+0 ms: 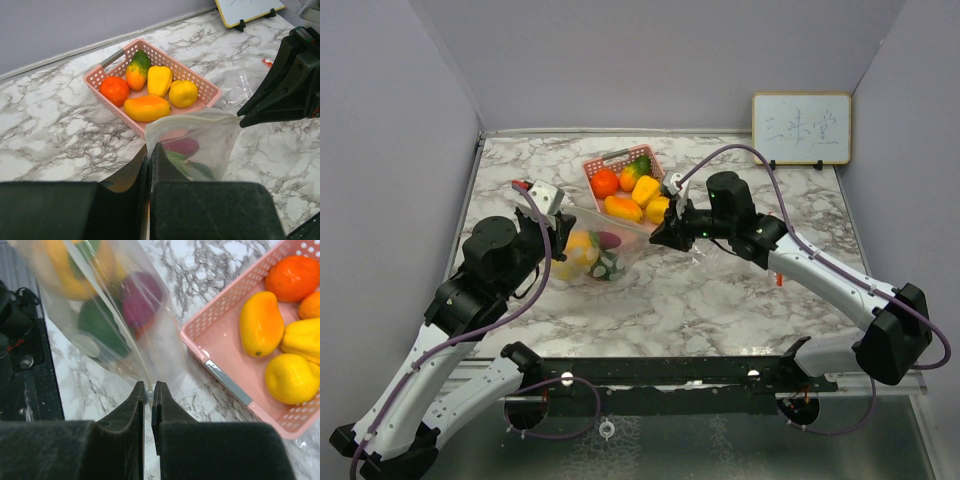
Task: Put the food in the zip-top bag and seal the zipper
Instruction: Zip the zipper food storage bag at the center of the board, then place the zipper food storage bag at the center of the board.
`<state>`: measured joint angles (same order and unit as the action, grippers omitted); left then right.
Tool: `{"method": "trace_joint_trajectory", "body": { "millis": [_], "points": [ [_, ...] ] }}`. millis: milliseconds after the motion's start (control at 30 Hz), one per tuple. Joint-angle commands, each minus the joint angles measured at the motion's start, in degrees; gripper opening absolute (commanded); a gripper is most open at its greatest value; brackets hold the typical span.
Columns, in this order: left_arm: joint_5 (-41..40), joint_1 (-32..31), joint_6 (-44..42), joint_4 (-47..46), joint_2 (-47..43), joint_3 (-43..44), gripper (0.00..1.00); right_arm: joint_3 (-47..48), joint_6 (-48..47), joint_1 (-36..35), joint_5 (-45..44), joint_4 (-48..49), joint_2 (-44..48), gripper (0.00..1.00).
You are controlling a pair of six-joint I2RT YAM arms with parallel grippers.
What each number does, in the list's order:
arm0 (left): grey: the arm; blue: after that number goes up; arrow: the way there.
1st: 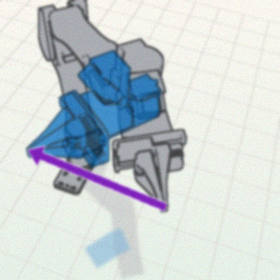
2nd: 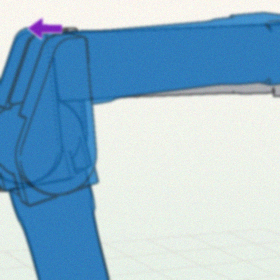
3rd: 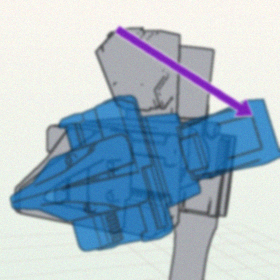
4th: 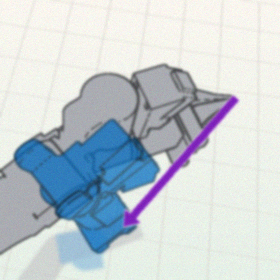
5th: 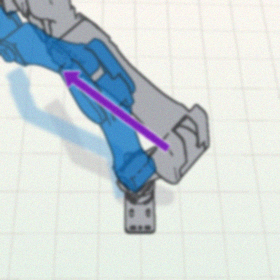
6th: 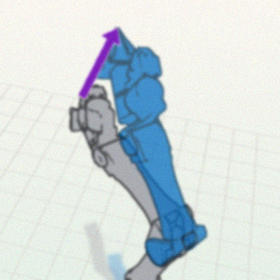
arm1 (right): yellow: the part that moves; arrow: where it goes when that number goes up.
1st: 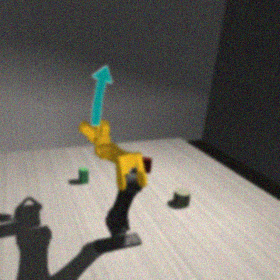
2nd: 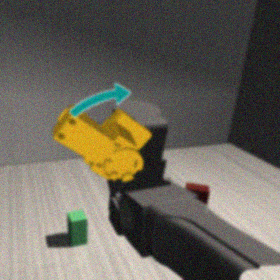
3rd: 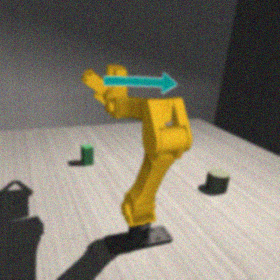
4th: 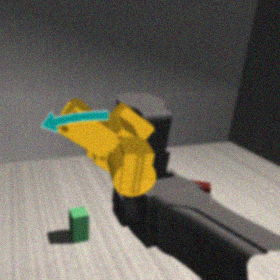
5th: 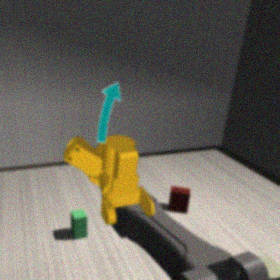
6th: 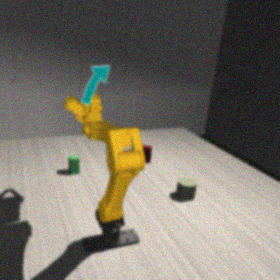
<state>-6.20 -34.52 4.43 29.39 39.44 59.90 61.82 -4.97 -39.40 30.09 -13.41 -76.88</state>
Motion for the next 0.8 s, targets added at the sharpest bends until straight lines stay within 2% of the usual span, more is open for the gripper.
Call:
{"method": "trace_joint_trajectory", "body": {
  "millis": [0,300,333,367,400,467,500,533,567,700,767],
  "points": [
    [-5.57,0.42,-2.34,0.33,-1.17,2.16,0.0,1.35,0.94,0.86,-11.76,-5.39,-2.16,0.02],
    [-7.0,0.47,-3.03,-0.44,-1.06,1.09,0.0,6.46,1.52,0.81,-19.34,-9.03,-5.28,0.03],
    [-7.48,0.43,-3.1,-0.79,-0.98,1.09,0.0,7.38,2.35,0.81,-21.02,-9.28,-5.3,0.15],
    [-8.25,0.42,-3.04,-1.11,-0.72,1.1,0.0,8.47,3.67,0.81,-23.73,-9.62,-5.1,0.37],
    [-9.33,0.42,-3.01,-1.35,-0.42,1.24,0.0,9.56,5.2,0.81,-26.93,-9.63,-4.71,0.5],
    [-12.95,0.42,-2.96,-1.71,0.36,2.05,0.0,11.27,8.39,0.84,-35.27,-9.89,-4.3,0.63],
    [-15.43,0.38,-2.98,-1.89,0.72,2.58,0.0,12.57,9.96,0.88,-39.39,-11.15,-4.67,0.75],
    [-17.9,0.42,-3.19,-2.27,1.1,3.12,0.0,14.14,11.31,0.92,-43.7,-12.94,-5.5,0.83],
    [-20.14,0.42,-3.65,-2.94,1.52,3.62,0.0,15.96,12.5,1.05,-47.38,-15.42,-6.62,0.88],
    [-27.31,0.42,-4.22,-6.39,3.22,3.69,0.0,21.58,18.38,2.25,-60.48,-24.31,-12.49,0.94],
    [-30.41,0.47,-4.14,-8.6,4.43,1.82,0.0,23.57,22.48,3.55,-63.69,-29.13,-15.55,0.99]
  ]
}}
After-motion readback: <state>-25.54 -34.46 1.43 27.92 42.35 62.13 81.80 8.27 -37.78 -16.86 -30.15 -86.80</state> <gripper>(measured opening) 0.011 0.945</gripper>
